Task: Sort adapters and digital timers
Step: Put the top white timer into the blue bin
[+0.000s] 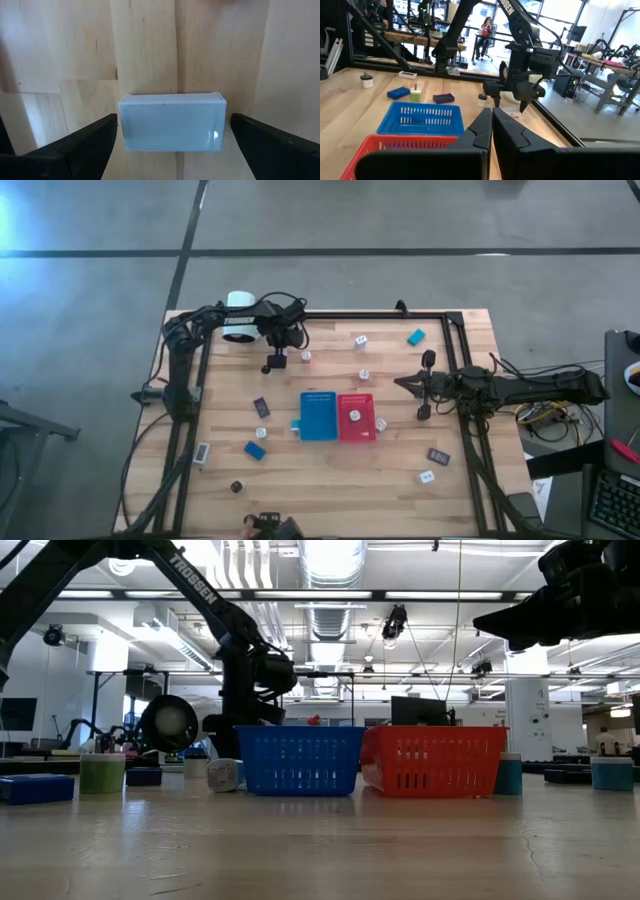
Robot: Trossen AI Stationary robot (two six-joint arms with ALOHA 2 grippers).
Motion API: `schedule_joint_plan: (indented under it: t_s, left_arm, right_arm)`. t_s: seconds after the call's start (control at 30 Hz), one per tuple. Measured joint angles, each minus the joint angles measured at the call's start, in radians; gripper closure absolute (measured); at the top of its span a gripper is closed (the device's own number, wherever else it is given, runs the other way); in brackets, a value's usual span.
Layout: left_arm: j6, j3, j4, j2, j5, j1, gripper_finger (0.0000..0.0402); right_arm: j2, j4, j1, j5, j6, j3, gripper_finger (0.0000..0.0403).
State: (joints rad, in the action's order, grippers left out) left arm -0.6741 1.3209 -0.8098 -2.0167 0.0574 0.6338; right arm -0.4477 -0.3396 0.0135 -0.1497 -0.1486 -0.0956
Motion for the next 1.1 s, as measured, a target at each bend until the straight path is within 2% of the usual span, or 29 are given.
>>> schedule_joint_plan:
  t_s: [0.1, 0.2, 0.4, 0.67, 0.93, 1.1]
  left_arm:
    - [-0.005, 0.000, 0.002, -0.001, -0.003, 0.000, 0.0006]
    - [-0.012, -0.002, 0.001, -0.002, -0.021, 0.000, 0.0025]
    - [-0.014, -0.003, -0.003, -0.003, -0.048, 0.000, 0.0110]
    - [-0.010, -0.007, -0.001, 0.016, -0.030, -0.002, 0.0114]
    - [0.038, -0.030, 0.006, 0.224, -0.069, -0.036, 0.0114]
    - [0.101, -0.093, 0.086, 0.432, -0.107, -0.068, 0.0114]
  right_arm:
    - [0.000, 0.000, 0.000, 0.000, 0.000, 0.000, 0.0394]
    - [0.000, 0.000, 0.000, 0.000, 0.000, 0.000, 0.0394]
    - [0.000, 0.000, 0.000, 0.000, 0.000, 0.000, 0.0394]
    - [0.000, 0.000, 0.000, 0.000, 0.000, 0.000, 0.0394]
    - [0.000, 0.000, 0.000, 0.000, 0.015, 0.000, 0.0394]
    - [-0.001, 0.001, 0.000, 0.000, 0.026, 0.000, 0.0394]
